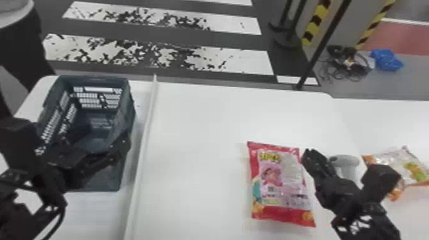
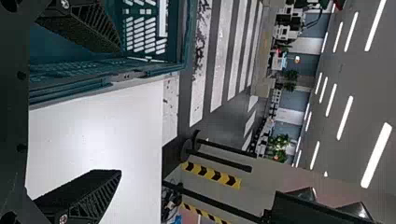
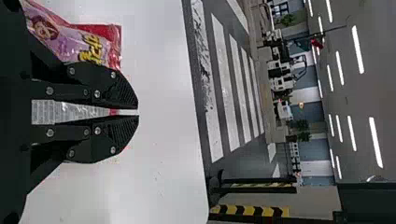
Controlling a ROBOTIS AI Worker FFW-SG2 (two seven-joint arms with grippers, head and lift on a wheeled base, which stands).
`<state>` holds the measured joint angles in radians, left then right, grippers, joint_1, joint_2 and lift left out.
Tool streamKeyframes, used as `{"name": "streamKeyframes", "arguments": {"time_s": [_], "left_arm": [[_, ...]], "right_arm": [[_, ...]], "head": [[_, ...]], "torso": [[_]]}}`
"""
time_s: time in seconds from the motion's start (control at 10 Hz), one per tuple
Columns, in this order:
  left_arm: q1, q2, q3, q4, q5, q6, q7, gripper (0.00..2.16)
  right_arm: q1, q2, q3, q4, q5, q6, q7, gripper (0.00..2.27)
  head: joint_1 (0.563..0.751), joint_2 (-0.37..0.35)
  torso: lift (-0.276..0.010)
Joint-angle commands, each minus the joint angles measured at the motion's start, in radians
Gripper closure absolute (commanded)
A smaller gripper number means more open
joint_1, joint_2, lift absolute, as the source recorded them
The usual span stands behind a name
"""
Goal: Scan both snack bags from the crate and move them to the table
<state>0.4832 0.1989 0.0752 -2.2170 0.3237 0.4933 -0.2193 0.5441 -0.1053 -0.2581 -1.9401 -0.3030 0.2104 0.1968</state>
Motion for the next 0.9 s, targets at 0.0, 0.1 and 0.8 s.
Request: {"name": "streamKeyframes", "arguments": {"time_s": [0.0,0.1,0.8], "left_arm": [[-0.002,0.002,0.002,-0.007,0.000,0.000,0.000,0.07],[-0.002,0.002,0.002,-0.009,0.006,0.000,0.003,0.07],[0.005,0.013,0.023,-0.001,0.035,-0.009,0.000,0.07]], "right_arm": [[0.045,-0.007,-0.107,-0.092,-0.004,0.047,0.023,0.00],[0.065,-0.007,-0.178,-0.102,-0.004,0.050,0.081,0.05],[-0.004,-0.073,-0.236,0.110,0.027,0.129,0.211,0.08]], "head": [[0.695,-0.173],[0.695,-0.214],[0.695,-0.342]], "torso": [[-0.087],[-0.087],[-0.087]]}}
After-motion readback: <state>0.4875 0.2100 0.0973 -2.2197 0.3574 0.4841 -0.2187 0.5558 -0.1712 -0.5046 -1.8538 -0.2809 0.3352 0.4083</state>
